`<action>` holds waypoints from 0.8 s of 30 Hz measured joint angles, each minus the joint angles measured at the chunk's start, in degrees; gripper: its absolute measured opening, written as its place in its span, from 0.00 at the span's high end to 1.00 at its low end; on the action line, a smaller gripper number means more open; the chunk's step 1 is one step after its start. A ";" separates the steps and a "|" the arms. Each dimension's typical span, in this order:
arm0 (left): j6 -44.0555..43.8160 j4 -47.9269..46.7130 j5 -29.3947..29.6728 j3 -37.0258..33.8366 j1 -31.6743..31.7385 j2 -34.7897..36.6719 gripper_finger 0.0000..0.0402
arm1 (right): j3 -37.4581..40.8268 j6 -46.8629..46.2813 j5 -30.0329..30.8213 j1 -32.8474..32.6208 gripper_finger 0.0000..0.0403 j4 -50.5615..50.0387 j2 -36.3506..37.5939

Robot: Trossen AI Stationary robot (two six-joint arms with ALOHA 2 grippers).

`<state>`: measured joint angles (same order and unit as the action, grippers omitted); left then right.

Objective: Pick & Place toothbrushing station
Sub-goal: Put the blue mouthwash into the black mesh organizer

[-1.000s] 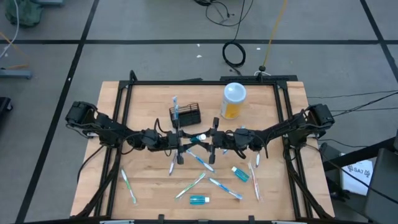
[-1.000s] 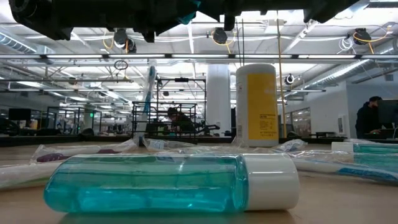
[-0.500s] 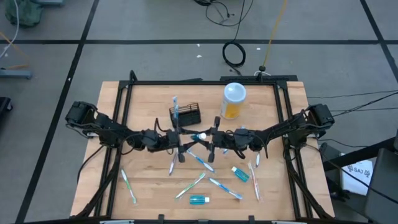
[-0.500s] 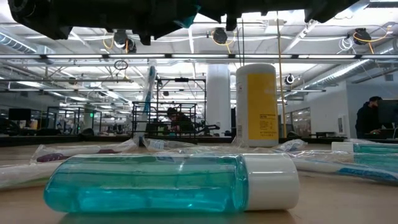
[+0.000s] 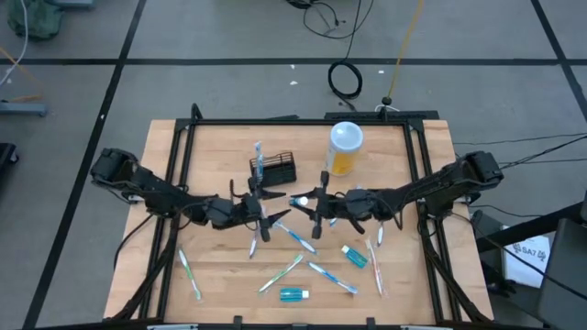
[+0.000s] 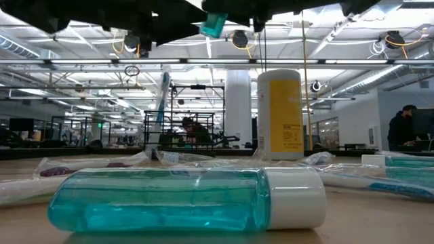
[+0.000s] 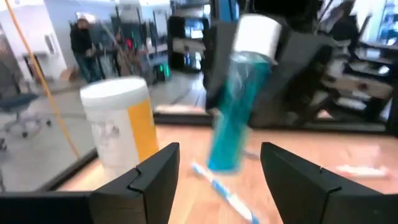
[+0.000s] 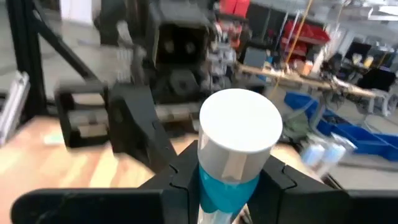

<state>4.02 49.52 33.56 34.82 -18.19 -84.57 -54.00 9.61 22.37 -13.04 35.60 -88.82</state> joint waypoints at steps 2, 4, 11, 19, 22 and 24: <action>-2.76 -8.17 0.52 0.69 -0.10 2.57 0.42 | 0.00 -0.58 0.45 -0.15 0.79 -5.16 2.02; -5.48 -14.89 0.47 2.49 -0.27 4.91 0.42 | 0.00 -1.79 0.08 -0.19 0.79 -9.81 3.91; -7.81 -23.69 -2.86 7.79 -2.47 7.82 0.42 | 0.00 -6.37 -3.14 -0.15 0.79 -13.60 4.88; -3.07 -23.60 -5.06 9.71 -2.56 7.78 0.42 | -0.75 -9.48 -13.86 2.24 0.79 -13.29 0.73; -5.10 -24.47 -6.82 9.71 -1.17 7.58 0.42 | -2.47 -10.90 -15.30 3.06 0.79 -15.69 -1.31; -7.50 -26.76 -9.21 9.73 -0.31 7.29 0.42 | -4.76 -11.12 -16.57 3.35 0.79 -18.32 -3.02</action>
<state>-3.48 22.76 24.35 44.56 -18.50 -77.28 -58.76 -1.51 5.80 -9.69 17.28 -91.84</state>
